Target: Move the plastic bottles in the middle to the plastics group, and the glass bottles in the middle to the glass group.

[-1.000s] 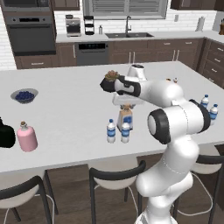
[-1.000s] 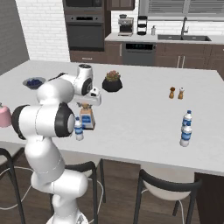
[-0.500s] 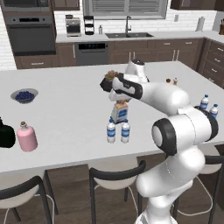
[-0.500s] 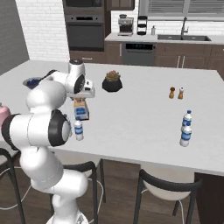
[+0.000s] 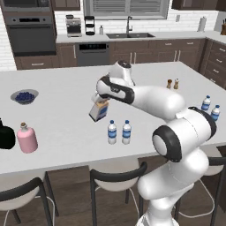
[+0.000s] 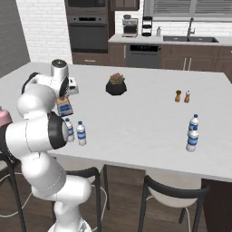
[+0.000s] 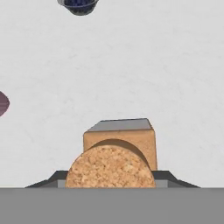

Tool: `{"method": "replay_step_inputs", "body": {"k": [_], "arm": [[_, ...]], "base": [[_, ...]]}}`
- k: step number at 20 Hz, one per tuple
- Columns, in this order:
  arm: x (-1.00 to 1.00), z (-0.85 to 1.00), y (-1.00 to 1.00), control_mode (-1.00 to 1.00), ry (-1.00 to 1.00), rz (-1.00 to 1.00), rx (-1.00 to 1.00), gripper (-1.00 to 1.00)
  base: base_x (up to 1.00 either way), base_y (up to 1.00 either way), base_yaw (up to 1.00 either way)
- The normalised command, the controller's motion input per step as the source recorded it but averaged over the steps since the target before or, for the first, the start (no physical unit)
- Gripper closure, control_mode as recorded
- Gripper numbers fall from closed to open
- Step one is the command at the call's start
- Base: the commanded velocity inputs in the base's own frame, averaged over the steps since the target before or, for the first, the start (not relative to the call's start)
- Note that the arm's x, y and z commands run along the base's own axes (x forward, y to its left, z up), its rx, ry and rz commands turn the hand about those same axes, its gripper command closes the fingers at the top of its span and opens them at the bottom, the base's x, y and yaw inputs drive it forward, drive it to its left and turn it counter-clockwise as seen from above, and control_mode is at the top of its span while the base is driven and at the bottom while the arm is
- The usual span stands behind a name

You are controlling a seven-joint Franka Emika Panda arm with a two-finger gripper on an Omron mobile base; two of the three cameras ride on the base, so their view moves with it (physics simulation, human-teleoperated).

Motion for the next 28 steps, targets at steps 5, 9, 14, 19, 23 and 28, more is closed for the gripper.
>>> {"method": "replay_step_inputs", "body": {"k": [5,9,14,19,23,28], "arm": [[-0.24,0.01,0.82,-1.0,0.04,0.35,0.04,1.0],[-0.49,0.0,0.67,-1.0,0.22,0.3,0.06,1.0],[-0.53,0.0,0.6,-1.0,0.13,0.26,0.01,1.0],[-0.28,-0.05,0.56,-1.0,-0.04,0.13,-0.06,1.0],[0.0,-0.2,0.44,-1.0,-0.12,0.01,-0.18,1.0],[-0.01,-0.3,0.4,-1.0,-0.12,0.0,-0.17,1.0]], "base": [[0.0,0.0,0.0],[0.0,0.0,0.0],[0.0,0.0,0.0],[0.0,0.0,0.0],[0.0,0.0,0.0],[0.0,0.0,0.0]]}}
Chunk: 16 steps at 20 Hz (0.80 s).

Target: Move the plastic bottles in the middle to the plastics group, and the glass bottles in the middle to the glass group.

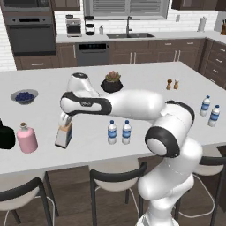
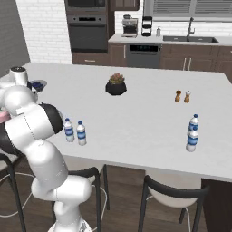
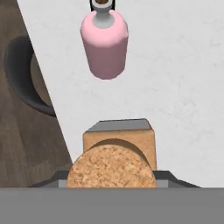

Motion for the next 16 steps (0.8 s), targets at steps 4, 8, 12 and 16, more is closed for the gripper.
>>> {"method": "replay_step_inputs", "body": {"k": [4,8,12,16], "arm": [[0.08,-0.21,0.37,-1.0,-0.03,0.0,-0.01,1.0],[0.15,-0.15,0.32,-1.0,0.0,0.0,0.0,1.0],[0.08,-0.24,0.16,-1.0,0.0,0.0,0.0,1.0],[0.08,-0.33,0.09,-1.0,0.0,0.0,0.0,1.0]], "base": [[0.0,0.0,0.0],[0.0,0.0,0.0],[0.0,0.0,0.0],[0.0,0.0,0.0]]}}
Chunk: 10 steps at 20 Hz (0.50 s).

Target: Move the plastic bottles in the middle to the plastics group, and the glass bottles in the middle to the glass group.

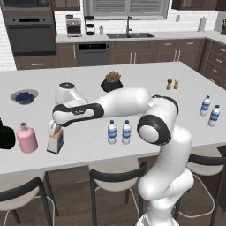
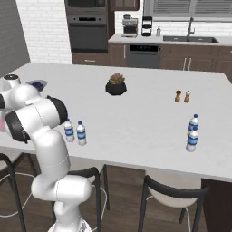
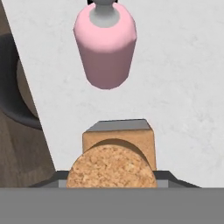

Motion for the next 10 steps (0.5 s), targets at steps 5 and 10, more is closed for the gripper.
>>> {"method": "replay_step_inputs", "body": {"k": [5,10], "arm": [[0.13,-0.29,0.09,-1.0,0.0,0.0,0.0,1.0],[0.09,-0.27,0.07,-1.0,0.0,0.0,0.0,1.0]], "base": [[0.0,0.0,0.0],[0.0,0.0,0.0]]}}
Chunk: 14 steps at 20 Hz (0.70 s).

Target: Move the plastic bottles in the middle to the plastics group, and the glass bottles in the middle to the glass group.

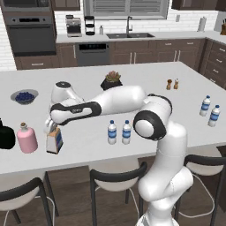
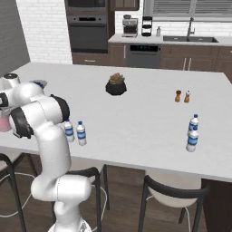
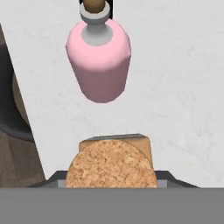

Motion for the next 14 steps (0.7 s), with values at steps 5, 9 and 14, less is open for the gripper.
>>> {"method": "replay_step_inputs", "body": {"k": [5,9,14], "arm": [[-0.04,-0.27,0.0,-1.0,0.0,0.0,-0.02,-1.0],[-0.09,-0.05,-0.1,-1.0,0.0,0.0,-0.04,-1.0],[-0.13,0.06,-0.19,-1.0,0.0,0.0,0.0,-1.0]], "base": [[0.0,0.0,0.0],[0.0,0.0,0.0],[0.0,0.0,0.0]]}}
